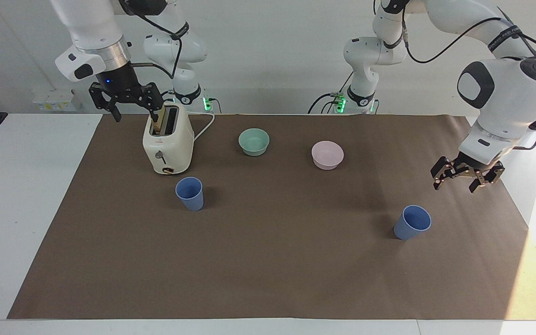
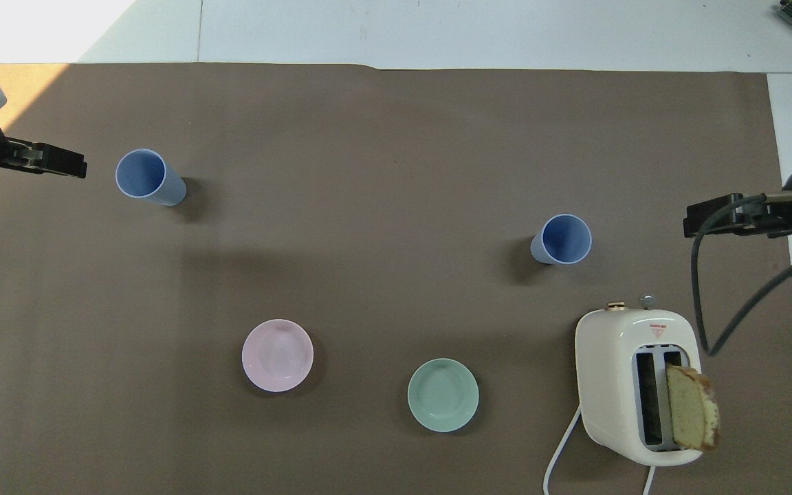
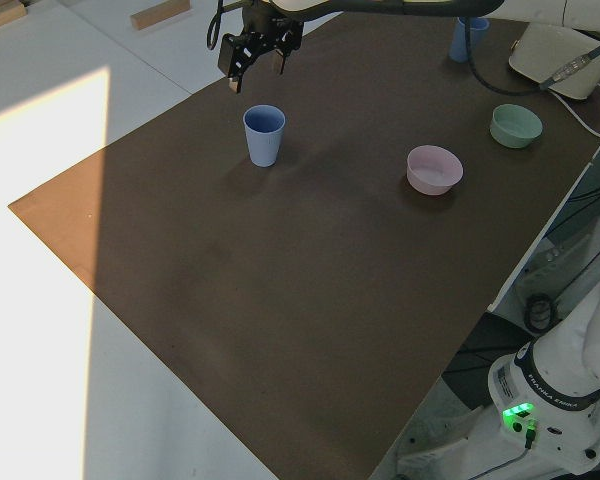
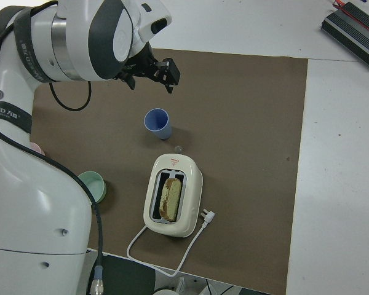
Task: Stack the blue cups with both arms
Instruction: 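Reach the left gripper to the nearby blue cup and grasp it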
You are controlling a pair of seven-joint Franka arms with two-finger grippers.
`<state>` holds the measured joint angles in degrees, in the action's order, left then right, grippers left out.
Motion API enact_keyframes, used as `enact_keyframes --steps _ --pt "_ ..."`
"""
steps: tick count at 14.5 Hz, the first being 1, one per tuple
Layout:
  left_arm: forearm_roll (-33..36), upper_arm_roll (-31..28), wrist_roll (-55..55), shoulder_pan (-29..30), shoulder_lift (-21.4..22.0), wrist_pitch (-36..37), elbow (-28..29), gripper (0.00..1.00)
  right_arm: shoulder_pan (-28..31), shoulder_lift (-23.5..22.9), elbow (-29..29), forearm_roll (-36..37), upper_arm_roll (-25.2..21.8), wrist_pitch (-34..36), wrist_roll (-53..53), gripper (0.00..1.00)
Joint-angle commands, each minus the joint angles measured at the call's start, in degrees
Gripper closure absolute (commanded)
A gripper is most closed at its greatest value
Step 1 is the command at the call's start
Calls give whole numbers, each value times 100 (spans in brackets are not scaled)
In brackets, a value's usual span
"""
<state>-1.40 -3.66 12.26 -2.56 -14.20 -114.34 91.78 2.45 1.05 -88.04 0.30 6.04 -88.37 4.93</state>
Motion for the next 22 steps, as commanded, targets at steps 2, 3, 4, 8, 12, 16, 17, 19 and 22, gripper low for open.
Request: enact_keyframes --steps 2,3,4,8,12,16,17,19,22 --pt "-18 49 92 19 -224 -753 558 10 37 106 -135 5 12 -84 61 0" --pt "-53 49 118 27 -232 -1026 743 11 37 106 -135 5 12 -84 69 0" --pt "-89 49 197 36 -258 -1185 806 15 37 106 -135 5 12 -84 69 0" --pt "-395 49 339 -8 -478 -1475 920 25 37 106 -135 5 12 -84 69 0" --pt "-449 49 382 -17 -522 -1899 1114 35 37 106 -135 5 12 -84 69 0" --pt "-449 41 330 -43 -478 -1881 1334 78 37 115 -135 14 12 -84 69 0" --pt "-441 67 295 -52 -478 -1829 1290 81 37 115 -135 14 12 -84 69 0" --pt "-449 67 286 -139 -356 -1732 1281 100 37 115 -135 14 12 -84 69 0" --pt "-432 50 76 -481 -110 -1434 1281 100 37 115 -135 14 12 -84 69 0"
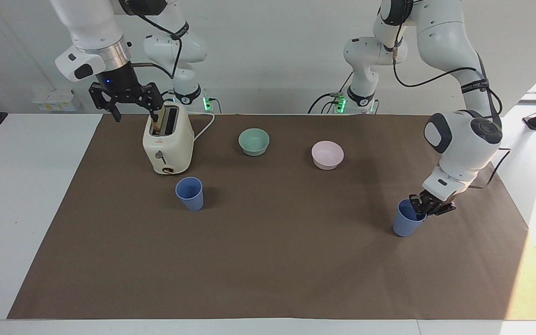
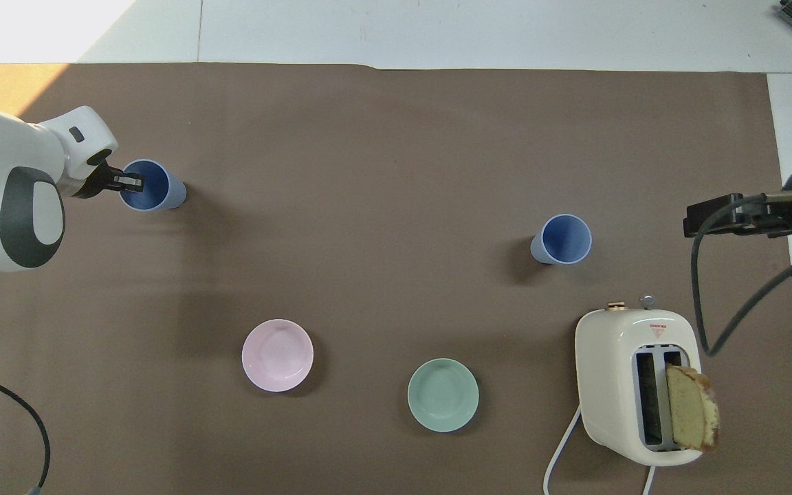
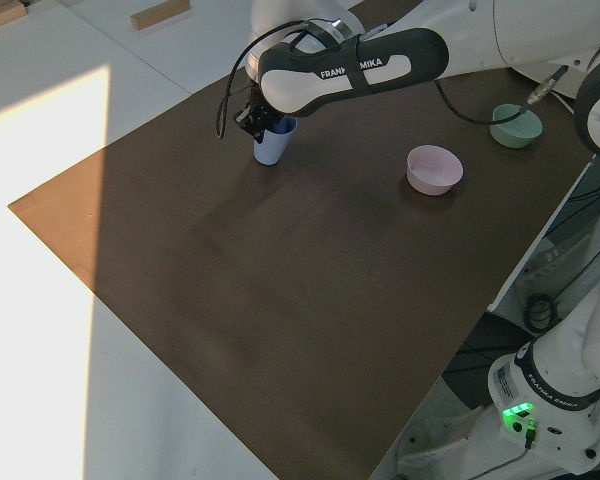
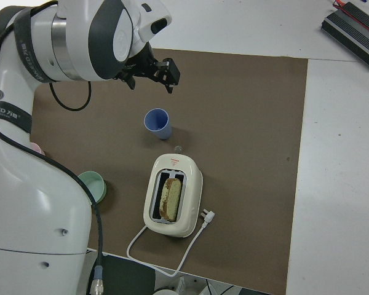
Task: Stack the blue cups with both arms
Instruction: 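Carry the blue cup with the left gripper toward the table center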
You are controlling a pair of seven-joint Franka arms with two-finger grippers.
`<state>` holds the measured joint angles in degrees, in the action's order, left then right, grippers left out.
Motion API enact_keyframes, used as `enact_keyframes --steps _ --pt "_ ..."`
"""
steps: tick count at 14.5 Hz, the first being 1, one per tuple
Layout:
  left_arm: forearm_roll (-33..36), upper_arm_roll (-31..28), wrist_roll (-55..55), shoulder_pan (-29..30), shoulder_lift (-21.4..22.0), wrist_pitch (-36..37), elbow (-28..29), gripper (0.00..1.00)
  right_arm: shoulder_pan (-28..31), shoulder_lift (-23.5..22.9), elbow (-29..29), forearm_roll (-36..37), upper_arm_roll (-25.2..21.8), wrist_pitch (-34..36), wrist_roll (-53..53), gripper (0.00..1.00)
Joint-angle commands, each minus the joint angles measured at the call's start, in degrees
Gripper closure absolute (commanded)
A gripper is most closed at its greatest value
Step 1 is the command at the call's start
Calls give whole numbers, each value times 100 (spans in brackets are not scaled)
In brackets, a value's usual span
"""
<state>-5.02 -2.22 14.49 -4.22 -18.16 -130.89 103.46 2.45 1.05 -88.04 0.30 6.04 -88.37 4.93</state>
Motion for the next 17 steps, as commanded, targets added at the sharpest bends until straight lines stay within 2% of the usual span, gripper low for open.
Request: enact_keyframes --steps 1,5,9,15,16,17 --pt "-52 -95 -383 -542 304 274 113 100 37 106 -134 5 12 -84 69 0" --pt "-25 -77 -1780 -1579 480 292 332 100 37 115 -134 14 12 -84 69 0" --pt "-25 -68 -3169 -2564 454 169 570 100 45 106 -134 14 3 -102 78 0" --pt "-69 -51 -4077 -3339 471 -323 904 91 212 106 -134 14 3 -93 78 0" --pt "-78 -51 -4103 -3348 471 -314 896 79 195 106 -134 14 11 -93 61 0" --pt "-78 -51 -4164 -3383 471 -297 887 50 186 106 -134 14 12 -93 61 0"
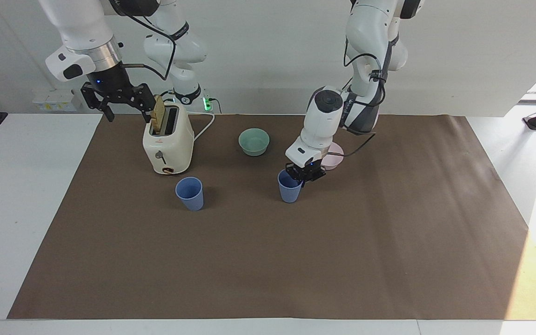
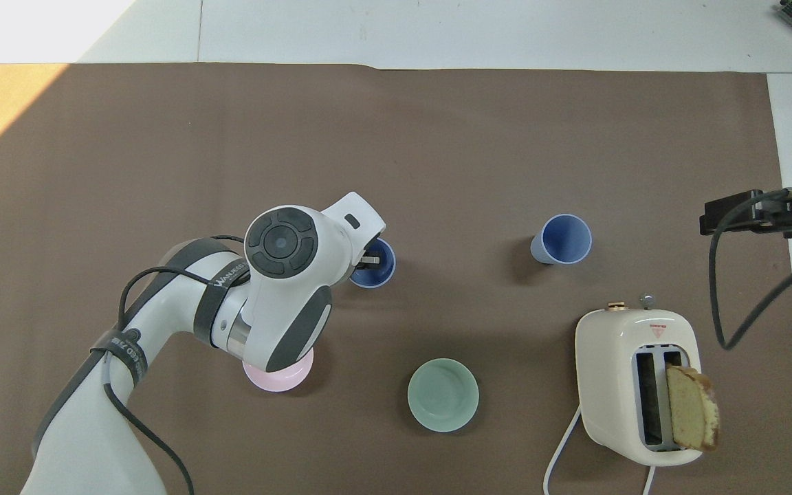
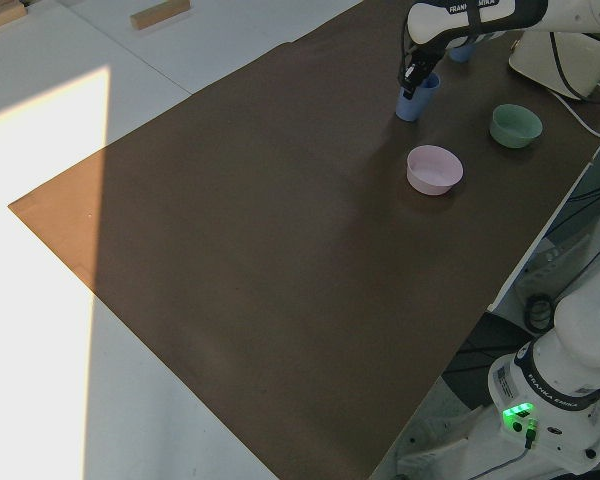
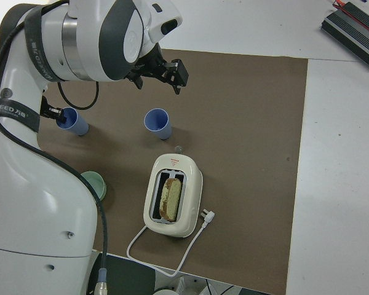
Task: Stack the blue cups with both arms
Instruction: 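Carry the blue cup with the left gripper toward the table center, then release the cup with the left gripper while the right gripper reaches the other cup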
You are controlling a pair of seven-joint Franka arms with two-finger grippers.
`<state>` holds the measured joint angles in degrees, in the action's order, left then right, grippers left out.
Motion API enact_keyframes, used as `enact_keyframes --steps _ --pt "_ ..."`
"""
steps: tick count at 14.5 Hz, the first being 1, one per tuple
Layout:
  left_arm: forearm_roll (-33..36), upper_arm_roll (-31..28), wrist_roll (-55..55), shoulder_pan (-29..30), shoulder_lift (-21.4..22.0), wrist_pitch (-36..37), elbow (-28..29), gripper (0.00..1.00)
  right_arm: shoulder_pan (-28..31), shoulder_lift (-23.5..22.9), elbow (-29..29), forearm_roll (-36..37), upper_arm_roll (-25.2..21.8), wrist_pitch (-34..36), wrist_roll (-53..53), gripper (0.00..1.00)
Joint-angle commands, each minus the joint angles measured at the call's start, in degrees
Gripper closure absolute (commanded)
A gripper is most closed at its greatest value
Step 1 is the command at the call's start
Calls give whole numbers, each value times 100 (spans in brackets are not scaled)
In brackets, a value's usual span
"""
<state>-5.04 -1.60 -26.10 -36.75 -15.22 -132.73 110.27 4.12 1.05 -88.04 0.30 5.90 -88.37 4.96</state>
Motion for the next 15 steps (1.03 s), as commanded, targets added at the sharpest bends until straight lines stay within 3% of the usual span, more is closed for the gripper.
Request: enact_keyframes --steps 1,2,5,8,11,15 --pt "-76 -113 -106 -131 169 -70 171 9 18 98 -134 14 34 -145 14 0" --pt "-76 -121 -45 -122 160 -43 144 0 -42 124 -187 5 42 -163 -30 0" --pt "-76 -139 -18 18 265 71 118 0 -69 150 -905 -91 42 -714 -258 0" --pt "-6 -200 34 184 668 588 74 0 -61 -120 -1662 -171 42 -1899 -206 0" --pt "-6 -201 788 693 1326 1430 82 0 -78 -744 -1743 -214 51 -2464 -188 0" --pt "29 -218 1851 1492 1846 1995 13 0 -131 -1097 -1935 -311 60 -2800 -180 0"
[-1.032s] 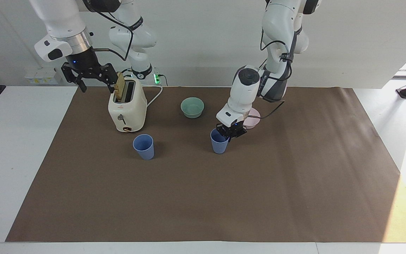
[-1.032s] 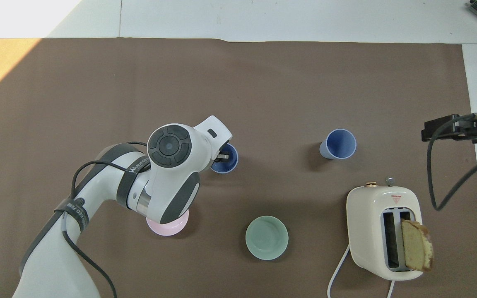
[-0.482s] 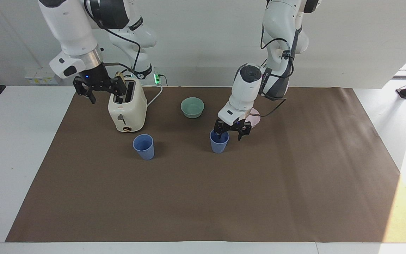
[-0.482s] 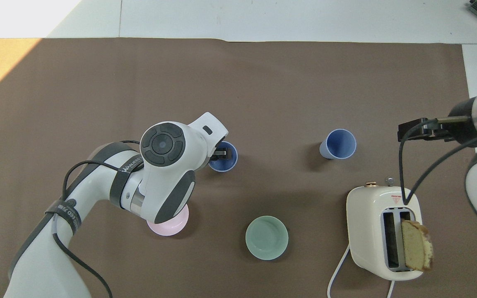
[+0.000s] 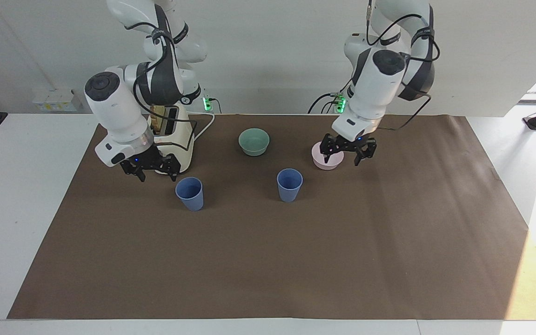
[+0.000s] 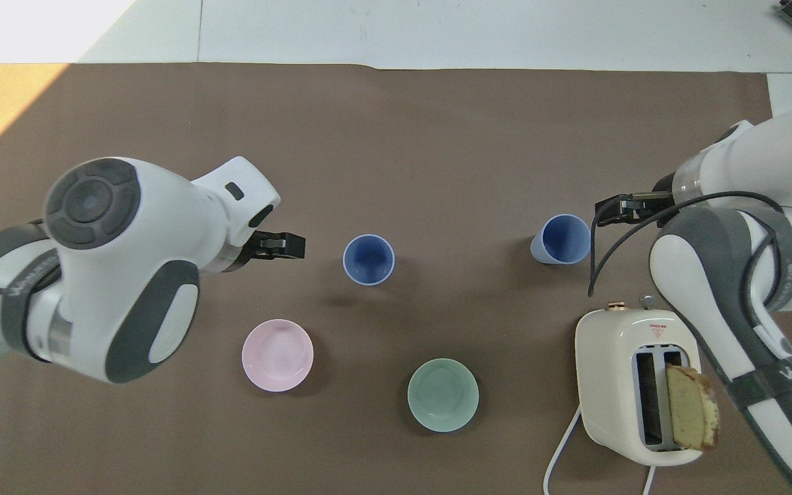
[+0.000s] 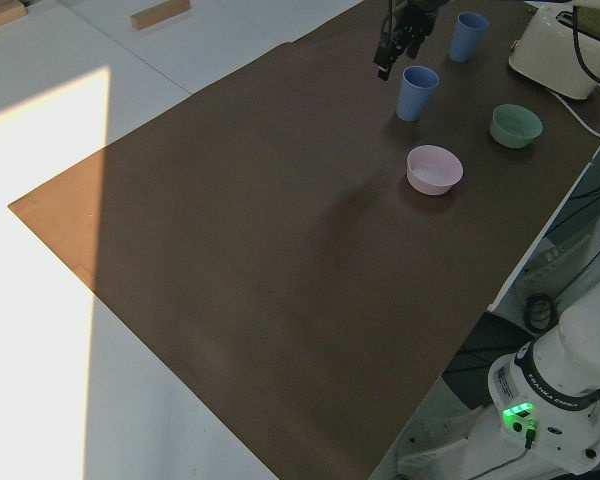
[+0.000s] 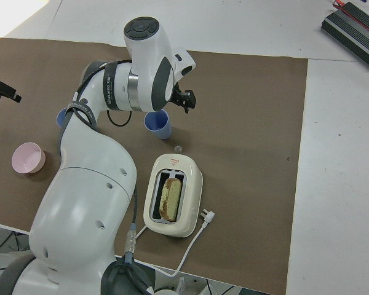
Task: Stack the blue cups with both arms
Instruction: 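Release the cup with the left gripper while the right gripper reaches the other cup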
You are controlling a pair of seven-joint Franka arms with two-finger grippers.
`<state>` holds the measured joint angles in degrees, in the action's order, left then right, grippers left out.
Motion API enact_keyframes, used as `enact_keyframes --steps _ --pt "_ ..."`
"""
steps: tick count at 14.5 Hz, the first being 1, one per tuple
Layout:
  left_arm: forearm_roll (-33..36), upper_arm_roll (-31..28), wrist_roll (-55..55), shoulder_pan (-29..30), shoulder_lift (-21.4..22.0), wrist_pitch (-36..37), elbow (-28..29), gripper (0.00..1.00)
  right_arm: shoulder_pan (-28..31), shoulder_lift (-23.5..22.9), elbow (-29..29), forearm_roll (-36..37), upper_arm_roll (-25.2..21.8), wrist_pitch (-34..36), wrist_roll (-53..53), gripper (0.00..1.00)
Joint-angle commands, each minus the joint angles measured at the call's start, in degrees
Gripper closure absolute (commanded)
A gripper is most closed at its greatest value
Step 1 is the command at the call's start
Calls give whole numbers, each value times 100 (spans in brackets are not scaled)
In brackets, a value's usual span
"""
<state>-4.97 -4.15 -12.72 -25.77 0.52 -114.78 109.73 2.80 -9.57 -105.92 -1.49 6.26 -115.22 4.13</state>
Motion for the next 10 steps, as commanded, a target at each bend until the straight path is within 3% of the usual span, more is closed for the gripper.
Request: enact_keyframes --steps 1,5,10 --pt "170 54 864 676 308 454 -142 0 -7 -45 -261 -141 25 -158 -96 0" --pt "374 54 1789 1512 238 1395 -1135 0 -34 -1 -508 -141 25 -264 -149 0" --pt "382 28 2265 2093 -42 2406 -2076 0 -34 -255 -649 -132 42 -651 -167 0"
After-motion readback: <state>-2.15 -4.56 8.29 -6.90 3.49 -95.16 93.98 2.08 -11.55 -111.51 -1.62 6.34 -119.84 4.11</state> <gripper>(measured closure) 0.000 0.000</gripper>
